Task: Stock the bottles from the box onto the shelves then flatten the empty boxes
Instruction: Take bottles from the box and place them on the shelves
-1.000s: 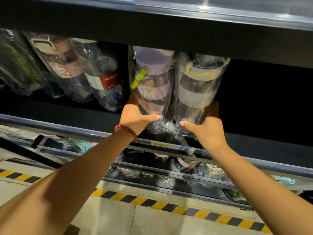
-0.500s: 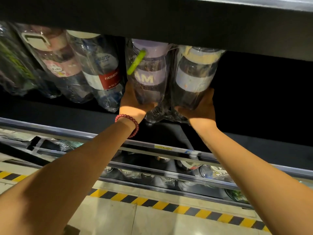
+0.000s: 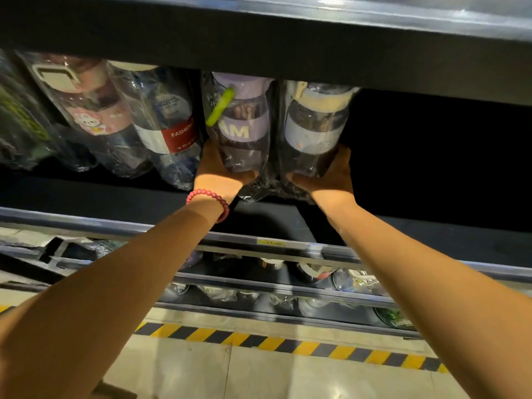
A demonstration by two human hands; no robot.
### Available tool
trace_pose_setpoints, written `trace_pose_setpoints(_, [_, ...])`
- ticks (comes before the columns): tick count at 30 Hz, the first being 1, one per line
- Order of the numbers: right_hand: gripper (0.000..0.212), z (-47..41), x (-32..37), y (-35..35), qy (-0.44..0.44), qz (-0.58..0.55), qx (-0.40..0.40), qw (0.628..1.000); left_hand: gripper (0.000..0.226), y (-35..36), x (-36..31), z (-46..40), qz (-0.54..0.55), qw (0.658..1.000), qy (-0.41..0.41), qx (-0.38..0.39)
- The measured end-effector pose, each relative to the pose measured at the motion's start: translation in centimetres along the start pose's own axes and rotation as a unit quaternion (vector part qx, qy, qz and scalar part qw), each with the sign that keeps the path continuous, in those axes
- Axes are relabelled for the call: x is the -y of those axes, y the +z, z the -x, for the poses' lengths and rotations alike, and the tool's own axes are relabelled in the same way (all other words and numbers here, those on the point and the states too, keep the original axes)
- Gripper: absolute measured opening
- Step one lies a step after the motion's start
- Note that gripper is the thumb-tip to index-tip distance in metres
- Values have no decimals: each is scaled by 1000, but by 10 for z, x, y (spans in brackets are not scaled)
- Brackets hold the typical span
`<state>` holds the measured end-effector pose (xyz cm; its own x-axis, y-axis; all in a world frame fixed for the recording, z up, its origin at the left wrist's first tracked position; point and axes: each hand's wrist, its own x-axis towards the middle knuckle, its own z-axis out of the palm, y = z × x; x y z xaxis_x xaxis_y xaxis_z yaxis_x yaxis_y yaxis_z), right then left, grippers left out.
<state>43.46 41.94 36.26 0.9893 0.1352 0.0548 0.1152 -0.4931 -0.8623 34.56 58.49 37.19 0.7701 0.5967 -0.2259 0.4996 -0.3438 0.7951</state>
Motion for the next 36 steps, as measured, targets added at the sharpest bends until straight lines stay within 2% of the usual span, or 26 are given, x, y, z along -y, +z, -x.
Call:
trace_pose_setpoints(1, [106, 2, 1, -4, 6, -13, 3, 1000, 18, -2, 2, 5, -18, 999, -35, 9])
trace_pose_setpoints(2, [107, 6, 1, -9, 15, -26, 4, 1000, 24, -5, 0, 12, 1, 998, -55, -4])
trace_pose_setpoints(4, [105, 19, 3, -21, 49, -73, -3, 996, 25, -14, -12, 31, 58, 997, -27, -31])
trace_pose_setpoints(7, [95, 42, 5, -42, 77, -82, -10, 994, 57, -25, -24, 61, 51, 998, 17, -15])
trace_pose_setpoints(9, [87, 60, 11, -59, 86, -59, -3, 995, 65, -28, -29, 77, 69, 997, 16, 21])
trace_pose_setpoints(14, [71, 133, 21, -99, 107, -102, -20, 989, 68, -12, -42, 135, 99, 986, 31, 129])
trace_pose_setpoints(18, [62, 206, -4, -141, 188, -142, -62, 970, 63, 33, -47, 195, 111, 962, 29, 249])
trace_pose_setpoints(21, [58, 262, -35, -177, 254, -144, -104, 951, 80, 73, -50, 241, 86, 938, 25, 334])
trace_pose_setpoints(24, [59, 327, -74, -214, 327, -132, -152, 923, 84, 116, -46, 289, 33, 909, 27, 415])
trace_pose_setpoints(28, [55, 427, -126, -254, 426, -147, -202, 870, 69, 177, -22, 352, -72, 854, 47, 514])
trace_pose_setpoints(30, [53, 480, -155, -267, 472, -152, -220, 840, 73, 206, -6, 385, -120, 827, 56, 547])
trace_pose_setpoints(33, [50, 560, -196, -277, 538, -153, -237, 794, 64, 243, 20, 435, -204, 780, 78, 587])
trace_pose_setpoints(36, [44, 627, -234, -285, 596, -179, -245, 743, 61, 280, 52, 481, -258, 748, 92, 605])
